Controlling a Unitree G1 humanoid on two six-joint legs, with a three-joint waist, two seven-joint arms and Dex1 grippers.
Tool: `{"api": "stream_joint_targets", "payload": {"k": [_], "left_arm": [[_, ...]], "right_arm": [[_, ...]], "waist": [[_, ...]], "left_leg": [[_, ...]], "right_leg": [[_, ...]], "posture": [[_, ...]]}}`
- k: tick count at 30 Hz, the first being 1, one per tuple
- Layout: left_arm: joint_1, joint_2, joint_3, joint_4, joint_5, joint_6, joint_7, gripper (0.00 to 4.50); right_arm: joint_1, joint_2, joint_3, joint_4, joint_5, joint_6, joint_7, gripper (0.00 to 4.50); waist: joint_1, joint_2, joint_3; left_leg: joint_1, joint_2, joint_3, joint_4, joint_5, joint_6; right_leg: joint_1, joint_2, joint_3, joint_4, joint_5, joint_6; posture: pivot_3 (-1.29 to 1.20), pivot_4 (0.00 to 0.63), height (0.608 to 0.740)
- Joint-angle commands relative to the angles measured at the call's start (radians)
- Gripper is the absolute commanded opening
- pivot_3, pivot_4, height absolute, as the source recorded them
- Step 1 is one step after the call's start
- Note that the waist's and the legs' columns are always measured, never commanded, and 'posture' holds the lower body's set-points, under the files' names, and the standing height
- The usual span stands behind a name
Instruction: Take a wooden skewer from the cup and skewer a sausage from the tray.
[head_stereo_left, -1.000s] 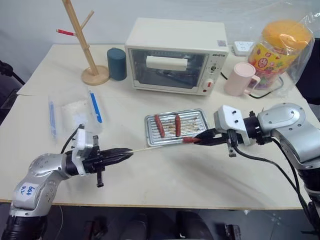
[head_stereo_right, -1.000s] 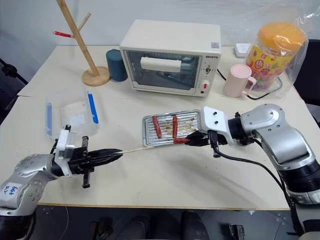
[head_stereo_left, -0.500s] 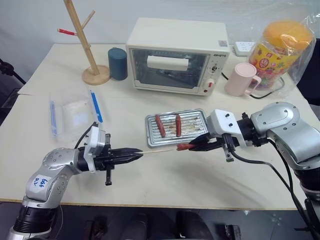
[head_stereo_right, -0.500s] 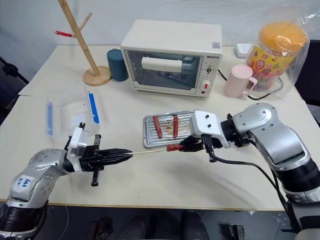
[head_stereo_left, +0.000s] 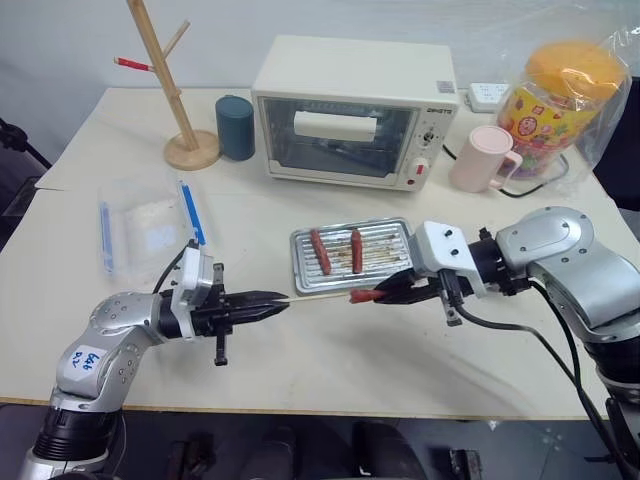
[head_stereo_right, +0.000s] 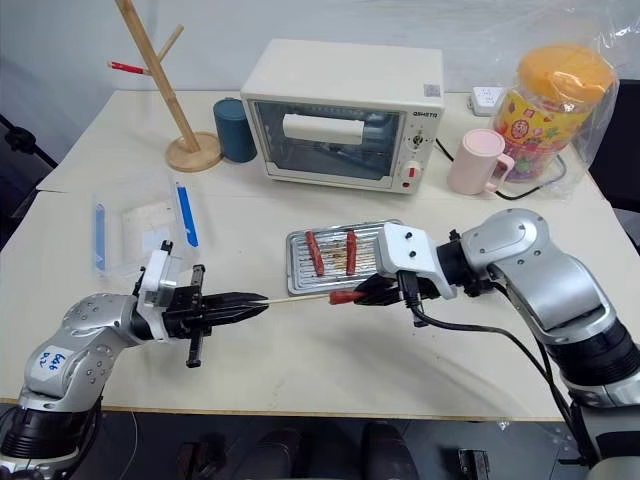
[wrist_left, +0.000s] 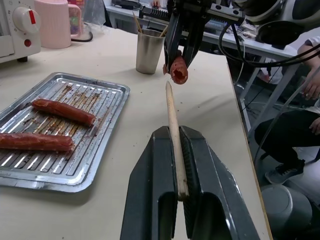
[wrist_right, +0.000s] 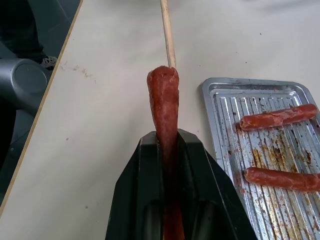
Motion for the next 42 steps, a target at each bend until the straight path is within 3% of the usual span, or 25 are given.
{"api": "stream_joint_targets", "payload": {"k": [1,26,42], "left_arm": [[-0.01,-0.006,-0.004,-0.025,-0.007,-0.001,0.001,0.0],[-0.007,0.024,0.018,-0.005,-0.02,0.009,-0.024,0.0],[-0.044,-0.015,-0.021,0.014,0.004,0.002,-0.023,0.0]], "right_arm": [[-0.02,0.015,0.0,-0.03,0.002,0.005,-0.01,0.22],[-0.037,0.021,0.018,0.012,-0.03,-0.005,0.0,0.22],[-0.068,0.063,0.049,0.008,-0.03,0.005,-0.014,0.22]], "waist": [[0.0,0.0,0.0],[-0.001,0.0,0.0],[-0.001,0.0,0.0]], "left_leg": [[0.0,0.0,0.0,0.0,0.0,0.0],[0.0,0.0,0.0,0.0,0.0,0.0],[0.0,0.0,0.0,0.001,0.0,0.0]], "right_leg": [[0.0,0.0,0.0,0.0,0.0,0.0],[0.0,0.0,0.0,0.001,0.0,0.0],[0.0,0.0,0.0,0.002,0.0,0.0]], "posture": [[0.0,0.15,0.74],[0.0,0.15,0.74],[0.0,0.15,0.74]]}}
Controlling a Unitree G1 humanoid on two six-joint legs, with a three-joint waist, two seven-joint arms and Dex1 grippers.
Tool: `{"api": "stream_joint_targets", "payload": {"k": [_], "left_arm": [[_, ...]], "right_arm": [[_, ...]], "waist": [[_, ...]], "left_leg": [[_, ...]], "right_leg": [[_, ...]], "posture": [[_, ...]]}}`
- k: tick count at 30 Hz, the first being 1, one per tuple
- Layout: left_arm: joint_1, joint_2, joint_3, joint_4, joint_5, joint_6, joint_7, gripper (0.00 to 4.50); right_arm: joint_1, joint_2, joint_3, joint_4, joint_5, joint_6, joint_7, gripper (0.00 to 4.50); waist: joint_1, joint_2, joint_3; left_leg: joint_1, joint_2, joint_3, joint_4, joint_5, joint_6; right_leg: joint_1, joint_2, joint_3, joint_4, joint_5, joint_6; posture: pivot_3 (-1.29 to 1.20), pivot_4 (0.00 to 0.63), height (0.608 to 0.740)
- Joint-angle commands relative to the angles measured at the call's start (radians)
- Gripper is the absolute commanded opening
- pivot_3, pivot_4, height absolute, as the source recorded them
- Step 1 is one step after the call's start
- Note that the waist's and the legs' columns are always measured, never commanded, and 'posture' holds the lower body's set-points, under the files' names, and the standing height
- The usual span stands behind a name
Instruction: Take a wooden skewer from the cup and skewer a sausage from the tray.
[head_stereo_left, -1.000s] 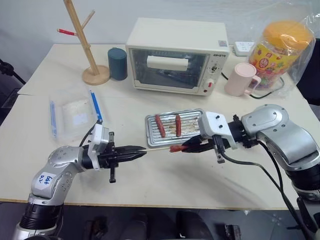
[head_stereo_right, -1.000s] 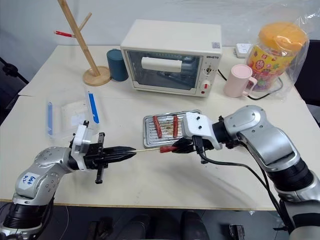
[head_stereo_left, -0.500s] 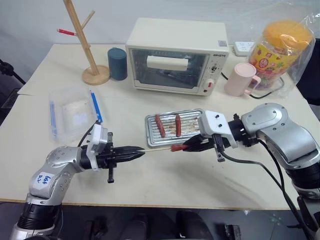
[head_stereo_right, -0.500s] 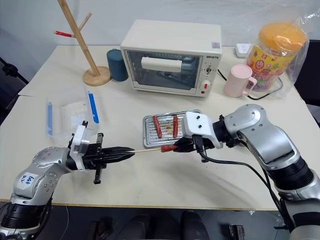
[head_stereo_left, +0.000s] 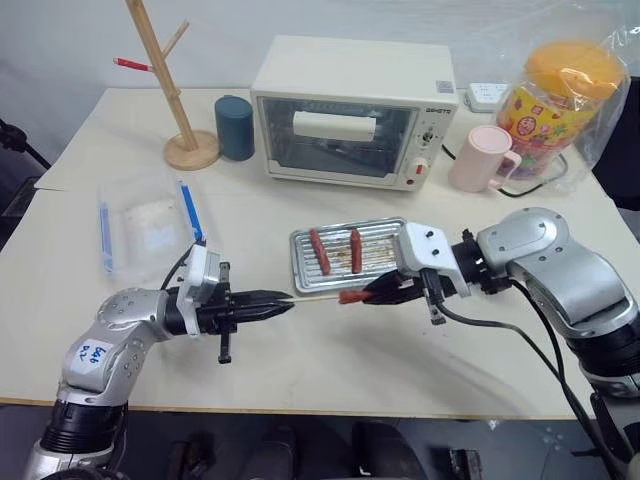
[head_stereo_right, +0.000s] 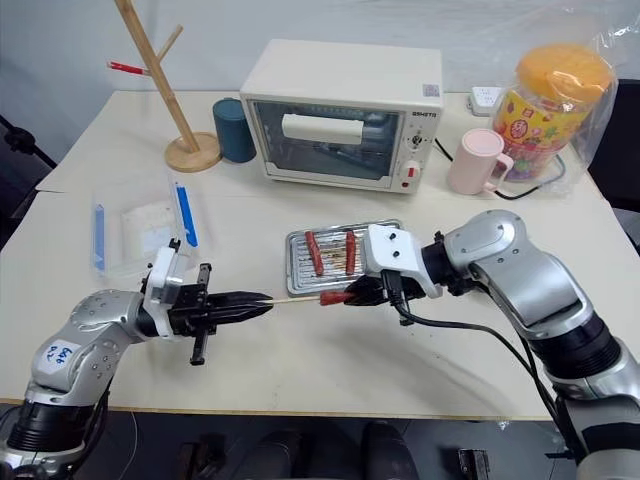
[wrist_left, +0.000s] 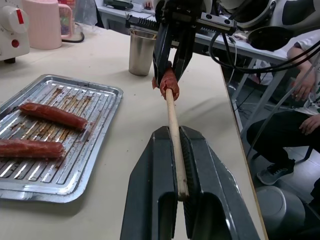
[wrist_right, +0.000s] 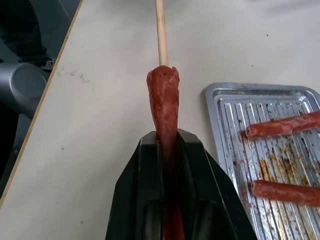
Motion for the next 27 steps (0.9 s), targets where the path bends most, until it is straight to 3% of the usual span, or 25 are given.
{"api": "stream_joint_targets", "payload": {"k": [1,21,22,27], "left_arm": [[-0.011,-0.003,0.002,-0.004,0.002,-0.016,-0.008,0.0],[-0.026,-0.039,0.004,0.015,0.002,-0.022,0.008,0.0],[-0.024,-0.04,0.012,0.015,-0.003,-0.02,0.01,0.0],[-0.001,-0.04,0.055,0.01,-0.033,-0.009,0.019,0.0]], "right_arm": [[-0.024,0.007,0.0,-0.022,-0.007,-0.002,-0.002,0.22],[-0.057,0.039,0.02,-0.047,0.005,0.098,-0.013,0.22],[-0.054,0.036,0.015,-0.045,0.003,0.091,-0.013,0.78],[-0.029,-0.001,-0.021,-0.033,0.0,0.037,0.008,1.97]], "waist": [[0.0,0.0,0.0],[0.0,0.0,0.0],[0.0,0.0,0.0],[0.0,0.0,0.0]], "left_leg": [[0.0,0.0,0.0,0.0,0.0,0.0],[0.0,0.0,0.0,0.001,0.0,0.0],[0.0,0.0,0.0,0.001,0.0,0.0],[0.0,0.0,0.0,0.001,0.0,0.0]], "right_leg": [[0.0,0.0,0.0,0.0,0.0,0.0],[0.0,0.0,0.0,0.004,0.0,0.0],[0.0,0.0,0.0,0.004,0.0,0.0],[0.0,0.0,0.0,0.004,0.0,0.0]], "posture": [[0.0,0.15,0.74],[0.0,0.15,0.74],[0.0,0.15,0.74],[0.0,0.15,0.74]]}}
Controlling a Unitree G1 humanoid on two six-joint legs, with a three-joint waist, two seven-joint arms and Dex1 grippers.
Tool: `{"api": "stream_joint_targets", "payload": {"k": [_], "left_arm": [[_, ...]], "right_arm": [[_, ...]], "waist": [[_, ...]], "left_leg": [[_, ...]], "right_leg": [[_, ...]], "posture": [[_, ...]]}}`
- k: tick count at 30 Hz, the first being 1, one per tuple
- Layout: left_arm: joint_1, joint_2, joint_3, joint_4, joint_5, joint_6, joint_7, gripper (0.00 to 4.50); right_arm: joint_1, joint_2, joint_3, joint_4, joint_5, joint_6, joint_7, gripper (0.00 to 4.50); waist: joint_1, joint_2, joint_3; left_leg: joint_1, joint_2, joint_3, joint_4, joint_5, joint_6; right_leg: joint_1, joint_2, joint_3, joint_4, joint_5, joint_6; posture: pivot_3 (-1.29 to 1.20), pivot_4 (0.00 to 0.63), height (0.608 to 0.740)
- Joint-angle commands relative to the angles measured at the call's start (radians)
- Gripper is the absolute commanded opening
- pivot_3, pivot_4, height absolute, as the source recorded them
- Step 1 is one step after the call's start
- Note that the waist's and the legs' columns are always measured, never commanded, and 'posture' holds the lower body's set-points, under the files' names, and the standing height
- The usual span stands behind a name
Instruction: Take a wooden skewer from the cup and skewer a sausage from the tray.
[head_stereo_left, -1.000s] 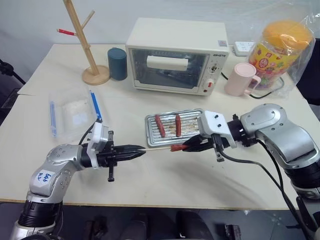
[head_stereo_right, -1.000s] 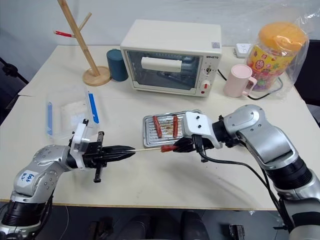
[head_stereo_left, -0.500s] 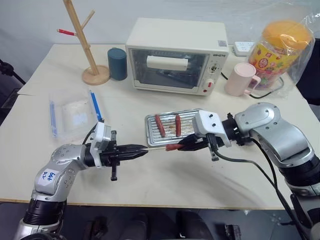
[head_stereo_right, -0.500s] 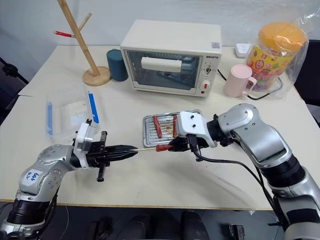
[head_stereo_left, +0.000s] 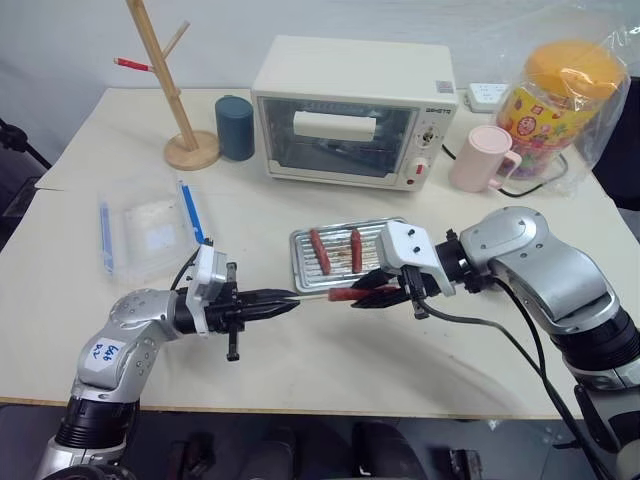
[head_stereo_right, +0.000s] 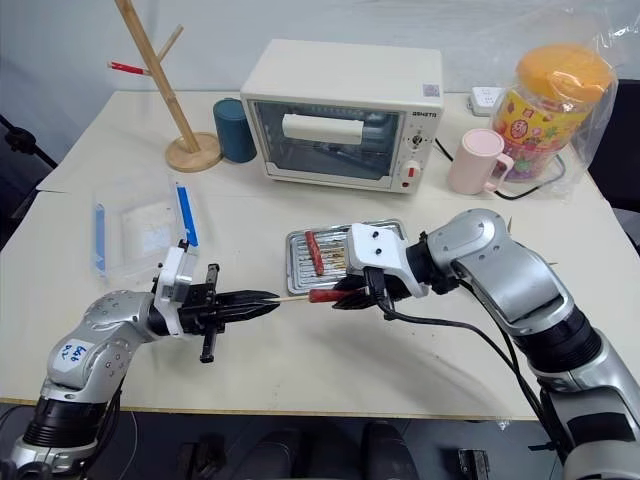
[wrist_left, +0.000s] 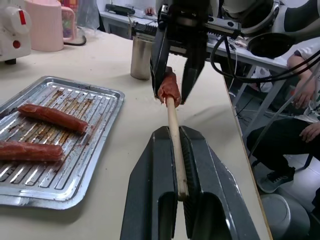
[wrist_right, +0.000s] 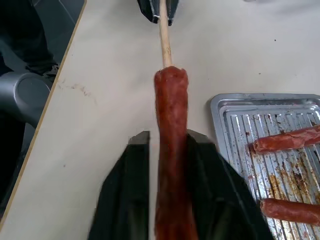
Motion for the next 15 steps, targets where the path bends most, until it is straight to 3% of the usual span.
{"api": "stream_joint_targets", "payload": {"k": [1,6,9,15], "left_arm": [[0.017,0.002,0.059,-0.026,-0.049,0.004,0.011,0.0],[0.059,0.009,0.105,-0.04,-0.078,0.02,0.018,0.0],[0.092,0.002,0.154,-0.05,-0.096,0.013,0.043,0.0],[0.165,-0.035,0.281,-0.07,-0.146,0.0,0.14,0.0]], "right_arm": [[0.012,-0.036,-0.065,-0.017,0.008,-0.063,0.016,2.26],[0.055,-0.049,-0.134,0.014,0.006,-0.17,0.009,3.57],[0.128,-0.034,-0.238,0.036,0.069,-0.259,0.027,4.37],[0.311,0.044,-0.491,0.042,0.225,-0.354,-0.04,4.45]], "waist": [[0.0,0.0,0.0],[0.0,0.0,0.0],[0.0,0.0,0.0],[0.004,0.0,0.0]], "left_leg": [[0.0,0.0,0.0,0.0,0.0,0.0],[0.0,0.0,0.0,0.0,0.0,0.0],[0.0,0.0,0.0,0.0,0.0,0.0],[0.0,0.0,0.0,0.0,0.0,0.0]], "right_leg": [[0.0,0.0,0.0,0.0,0.0,0.0],[0.0,0.0,0.0,0.0,0.0,0.0],[0.0,0.0,0.0,0.0,0.0,0.0],[0.001,0.0,0.0,0.0,0.0,0.0]], "posture": [[0.0,0.15,0.74],[0.0,0.15,0.74],[0.0,0.15,0.74],[0.0,0.15,0.74]]}}
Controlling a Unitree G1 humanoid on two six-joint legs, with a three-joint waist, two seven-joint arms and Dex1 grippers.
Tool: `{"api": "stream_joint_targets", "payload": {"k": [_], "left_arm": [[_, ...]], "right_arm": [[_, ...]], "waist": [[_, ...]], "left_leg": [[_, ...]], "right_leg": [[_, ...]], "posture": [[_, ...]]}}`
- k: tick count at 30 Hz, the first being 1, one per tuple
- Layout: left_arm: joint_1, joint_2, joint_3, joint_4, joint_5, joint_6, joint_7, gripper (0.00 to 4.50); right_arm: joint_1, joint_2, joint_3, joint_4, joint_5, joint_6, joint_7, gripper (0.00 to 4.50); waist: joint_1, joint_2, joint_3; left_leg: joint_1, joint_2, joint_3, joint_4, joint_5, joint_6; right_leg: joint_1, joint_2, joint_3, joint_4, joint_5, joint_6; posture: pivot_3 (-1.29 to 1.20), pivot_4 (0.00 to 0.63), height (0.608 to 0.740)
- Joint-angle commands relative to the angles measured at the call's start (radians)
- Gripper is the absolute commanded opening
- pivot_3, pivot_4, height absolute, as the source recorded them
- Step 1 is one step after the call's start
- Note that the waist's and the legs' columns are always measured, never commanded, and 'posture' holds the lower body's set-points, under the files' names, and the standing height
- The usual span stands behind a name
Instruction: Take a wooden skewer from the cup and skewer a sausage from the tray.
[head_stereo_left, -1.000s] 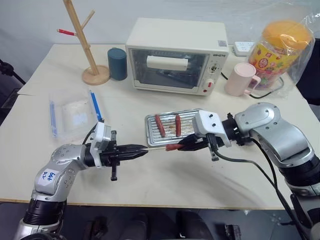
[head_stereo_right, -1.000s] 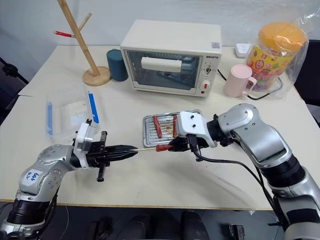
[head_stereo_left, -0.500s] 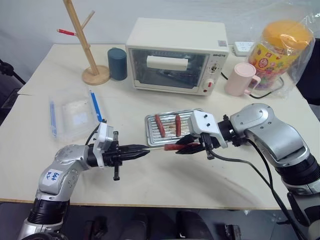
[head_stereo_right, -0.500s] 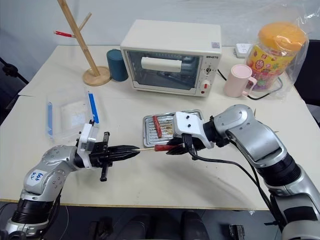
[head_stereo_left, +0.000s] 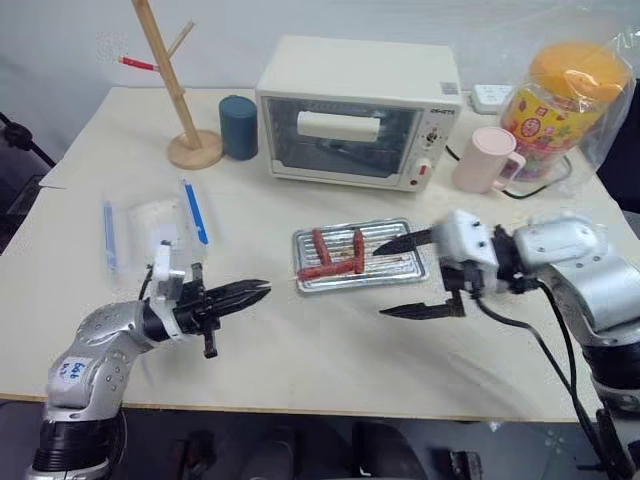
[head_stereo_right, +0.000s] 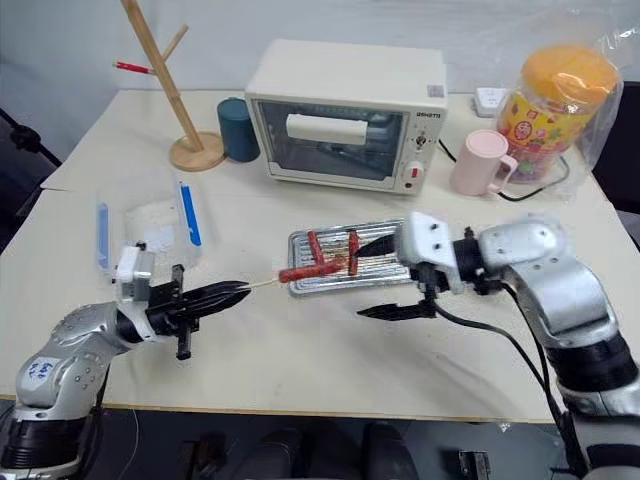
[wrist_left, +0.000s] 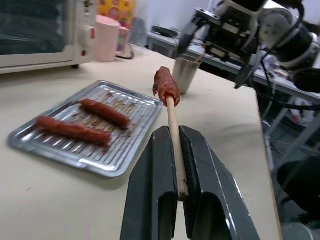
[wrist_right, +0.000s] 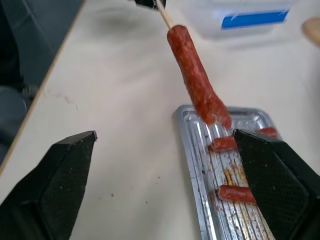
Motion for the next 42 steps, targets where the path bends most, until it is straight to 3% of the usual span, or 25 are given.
{"api": "stream_joint_targets", "payload": {"k": [1,5,9,16,25,28,34,37,42], "left_arm": [[0.028,-0.032,0.099,-0.045,-0.057,-0.023,0.075,0.0],[0.041,-0.071,0.167,-0.044,-0.08,-0.04,0.15,0.0],[-0.029,-0.158,0.281,0.015,-0.112,-0.094,0.336,0.0],[-0.186,-0.193,0.398,0.268,-0.014,-0.228,0.608,0.0],[-0.232,-0.182,0.342,0.387,0.084,-0.242,0.696,0.0],[-0.239,-0.181,0.326,0.394,0.083,-0.245,0.677,0.28],[-0.197,-0.161,0.296,0.345,0.08,-0.231,0.617,1.69],[-0.138,-0.103,0.242,0.276,0.125,-0.272,0.49,2.45],[0.042,0.073,0.061,0.126,0.292,-0.394,0.205,2.45]], "right_arm": [[0.078,0.059,-0.177,-0.033,0.119,-0.023,-0.098,4.45],[0.174,0.125,-0.285,-0.128,0.263,0.033,-0.214,4.45],[0.284,0.211,-0.317,-0.238,0.229,-0.067,-0.323,4.45],[0.404,0.208,-0.323,-0.304,0.182,-0.129,-0.371,4.45],[0.443,0.183,-0.329,-0.306,0.178,-0.15,-0.394,4.45],[0.451,0.178,-0.318,-0.31,0.174,-0.151,-0.396,4.48],[0.477,0.168,-0.308,-0.307,0.17,-0.153,-0.385,4.5],[0.51,0.143,-0.312,-0.293,0.158,-0.163,-0.349,4.5],[0.589,0.106,-0.317,-0.248,0.144,-0.203,-0.256,4.5]], "waist": [[0.0,0.0,0.0],[0.003,0.0,0.0],[0.01,-0.001,-0.001],[0.021,-0.003,-0.002],[0.022,-0.008,-0.004],[0.022,-0.008,-0.004],[0.02,-0.008,-0.005],[0.02,-0.008,-0.005],[0.02,-0.007,-0.005]], "left_leg": [[0.0,0.0,0.0,0.0,0.0,0.0],[0.001,0.0,0.0,0.001,0.0,0.0],[0.001,0.0,0.0,0.001,0.0,0.0],[0.002,-0.001,0.001,0.003,0.0,0.0],[0.001,-0.001,0.0,0.003,0.0,0.0],[0.001,-0.001,0.0,0.003,0.0,0.0],[0.002,-0.001,0.0,0.003,0.0,0.0],[0.002,-0.001,0.0,0.003,0.0,0.0],[0.002,-0.001,0.001,0.001,0.0,0.0]], "right_leg": [[0.0,0.0,0.0,0.0,0.0,0.0],[0.0,0.0,0.0,0.0,0.0,0.0],[0.001,0.0,0.0,0.001,0.0,0.0],[0.001,0.0,0.001,0.002,0.0,0.0],[0.001,0.0,0.0,0.002,0.0,0.0],[0.001,0.0,0.0,0.002,0.0,0.0],[0.001,0.0,0.0,0.002,0.0,0.0],[0.0,0.0,0.001,0.002,0.0,0.0],[0.001,0.0,0.001,0.001,0.0,0.0]], "posture": [[0.0,0.15,0.74],[0.0,0.15,0.74],[0.0,0.15,0.74],[0.0,0.15,0.74],[0.0,0.15,0.74],[0.0,0.15,0.74],[0.0,0.15,0.74],[0.0,0.15,0.74],[0.0,0.15,0.74]]}}
